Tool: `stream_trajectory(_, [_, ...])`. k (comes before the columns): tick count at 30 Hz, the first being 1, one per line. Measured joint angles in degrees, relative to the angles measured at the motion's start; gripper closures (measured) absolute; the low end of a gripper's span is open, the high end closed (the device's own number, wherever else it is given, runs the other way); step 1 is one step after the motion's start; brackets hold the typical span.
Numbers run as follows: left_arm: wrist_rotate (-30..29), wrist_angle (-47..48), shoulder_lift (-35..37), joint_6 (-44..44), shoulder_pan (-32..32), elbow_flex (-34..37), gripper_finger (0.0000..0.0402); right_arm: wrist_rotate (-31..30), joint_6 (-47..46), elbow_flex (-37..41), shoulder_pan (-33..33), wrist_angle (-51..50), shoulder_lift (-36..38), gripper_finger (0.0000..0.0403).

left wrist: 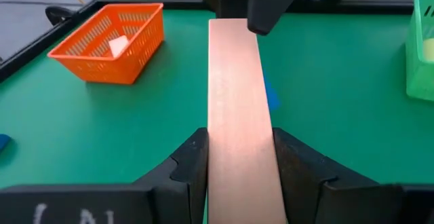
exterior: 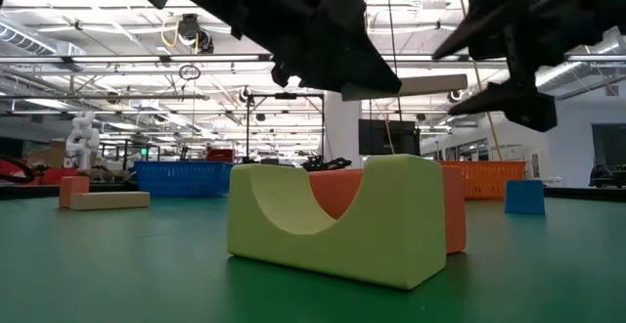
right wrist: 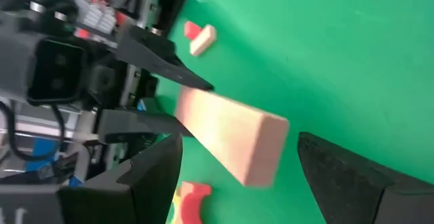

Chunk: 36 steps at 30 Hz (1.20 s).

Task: Sort & place blocks by color
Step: Put the top brown block in the orange basket

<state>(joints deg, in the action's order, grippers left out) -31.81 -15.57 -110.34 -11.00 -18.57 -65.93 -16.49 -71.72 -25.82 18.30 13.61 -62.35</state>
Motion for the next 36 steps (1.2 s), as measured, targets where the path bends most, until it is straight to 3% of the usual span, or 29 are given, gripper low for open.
stream_trajectory(7, [-0.18, -4.26, -0.02, 3.55, 0.0, 0.0, 0.0271, 0.29, 2.15, -0.02, -0.61, 2.52, 0.0, 0.0146])
stream_trajectory(11, [-0.2, -5.09, -0.04, 4.68, 0.11, 0.02, 0.0271, 0.39, 3.33, -0.02, -0.61, 2.5, 0.0, 0.0206])
stream_trajectory(18, [-0.62, -4.67, -0.2, 7.03, 0.02, 0.11, 0.0271, 0.2, 4.11, -0.17, -0.61, 3.77, 0.13, 0.0357])
stream_trajectory(22, [-1.36, -4.68, -0.2, 6.41, 0.16, 0.11, 0.0271, 0.46, 5.48, -0.15, -0.65, 5.17, 0.1, 0.0357])
stream_trajectory(24, [-1.53, -5.16, -0.2, 4.57, 0.02, 0.11, 0.0239, 1.68, 6.64, -0.13, -0.75, 5.29, 0.16, 0.0358])
stream_trajectory(31, [-1.2, -6.27, -0.04, 2.46, 0.02, 0.04, 0.0062, 1.87, 7.79, 0.02, -3.73, -4.57, 3.34, 0.0362])
stream_trajectory(36, [-1.41, -6.12, -0.04, 0.85, 0.02, 0.04, 0.0011, 1.61, 12.34, 0.07, -8.96, -9.21, 9.02, 0.0362])
